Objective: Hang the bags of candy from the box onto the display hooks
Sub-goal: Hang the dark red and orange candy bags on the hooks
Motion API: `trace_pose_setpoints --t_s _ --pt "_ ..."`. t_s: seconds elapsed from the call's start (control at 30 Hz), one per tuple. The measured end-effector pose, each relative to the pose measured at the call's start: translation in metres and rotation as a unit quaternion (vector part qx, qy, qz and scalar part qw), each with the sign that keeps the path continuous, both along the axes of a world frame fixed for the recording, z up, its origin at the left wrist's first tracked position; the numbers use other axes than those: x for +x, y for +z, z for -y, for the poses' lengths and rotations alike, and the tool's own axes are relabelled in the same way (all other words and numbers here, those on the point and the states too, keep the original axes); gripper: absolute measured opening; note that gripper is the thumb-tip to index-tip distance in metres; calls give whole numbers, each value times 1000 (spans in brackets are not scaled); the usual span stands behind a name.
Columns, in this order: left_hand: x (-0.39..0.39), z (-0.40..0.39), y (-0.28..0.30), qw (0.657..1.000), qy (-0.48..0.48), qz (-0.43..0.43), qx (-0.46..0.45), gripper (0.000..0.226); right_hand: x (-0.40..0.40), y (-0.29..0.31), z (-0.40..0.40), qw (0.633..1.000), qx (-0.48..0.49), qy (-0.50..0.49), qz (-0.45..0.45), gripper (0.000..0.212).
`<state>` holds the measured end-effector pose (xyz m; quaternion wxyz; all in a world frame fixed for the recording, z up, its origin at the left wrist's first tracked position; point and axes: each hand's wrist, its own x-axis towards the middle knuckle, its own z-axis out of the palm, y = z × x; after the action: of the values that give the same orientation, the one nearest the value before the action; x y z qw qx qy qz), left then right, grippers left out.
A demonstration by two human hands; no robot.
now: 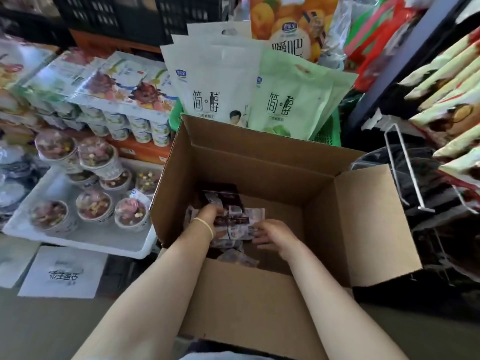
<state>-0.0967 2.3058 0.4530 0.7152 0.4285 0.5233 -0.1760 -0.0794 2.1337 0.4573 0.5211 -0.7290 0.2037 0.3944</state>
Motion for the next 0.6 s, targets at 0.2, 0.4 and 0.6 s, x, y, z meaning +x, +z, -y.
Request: trace_pose_setpoints --t_s 0.2,0.4,0.6 --pt "11 -4 -11 996 73 11 -43 24 9 6 -1 1000 3 -8 1 19" --pt "14 4 5 990 95 84 -66 27 12 10 -3 997 -14 -8 71 19" --pt "12 19 19 989 5 143 -24 25 17 20 -3 855 -220 224 412 61"
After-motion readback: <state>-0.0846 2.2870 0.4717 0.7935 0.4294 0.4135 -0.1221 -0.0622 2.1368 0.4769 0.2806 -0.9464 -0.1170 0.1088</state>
